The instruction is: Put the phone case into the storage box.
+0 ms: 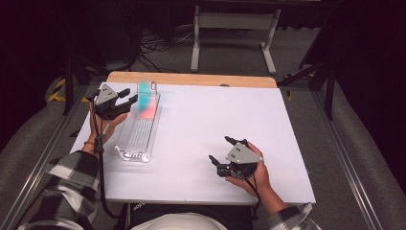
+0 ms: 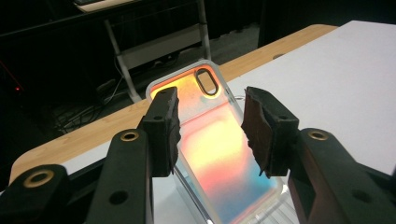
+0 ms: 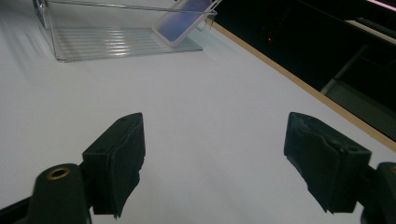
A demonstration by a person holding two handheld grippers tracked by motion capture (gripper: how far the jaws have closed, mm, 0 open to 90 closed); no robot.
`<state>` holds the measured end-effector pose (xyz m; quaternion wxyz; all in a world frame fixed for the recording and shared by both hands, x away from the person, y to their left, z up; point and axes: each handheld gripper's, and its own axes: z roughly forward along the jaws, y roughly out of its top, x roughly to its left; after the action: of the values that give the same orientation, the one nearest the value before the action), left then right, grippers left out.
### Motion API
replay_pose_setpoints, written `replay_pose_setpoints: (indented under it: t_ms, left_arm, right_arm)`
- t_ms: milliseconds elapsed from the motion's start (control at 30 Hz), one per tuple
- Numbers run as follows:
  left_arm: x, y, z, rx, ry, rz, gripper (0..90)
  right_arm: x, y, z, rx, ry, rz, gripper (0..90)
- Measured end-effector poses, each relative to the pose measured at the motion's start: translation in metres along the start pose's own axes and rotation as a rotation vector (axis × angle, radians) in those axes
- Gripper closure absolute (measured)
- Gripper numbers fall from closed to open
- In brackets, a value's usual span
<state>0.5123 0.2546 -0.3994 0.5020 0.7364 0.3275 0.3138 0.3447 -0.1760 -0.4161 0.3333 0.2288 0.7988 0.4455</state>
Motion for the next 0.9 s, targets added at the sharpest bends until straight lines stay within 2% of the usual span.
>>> replay_pose_setpoints:
  t_ms: [767, 833, 900]
  left_arm:
    - [-0.012, 0.007, -0.024, -0.033, -0.029, 0.026, 50.8]
    - [-0.012, 0.008, -0.025, -0.033, -0.025, 0.049, 50.5]
    - [-0.014, 0.007, -0.027, -0.037, -0.033, 0.045, 50.4]
  right_arm:
    - [-0.005, -0.001, -0.004, -0.023, -0.034, 0.018, 21.3]
    - [-0.005, -0.001, -0.003, -0.018, -0.036, 0.017, 21.3]
    - [-0.004, -0.001, -0.003, -0.013, -0.045, 0.017, 21.3]
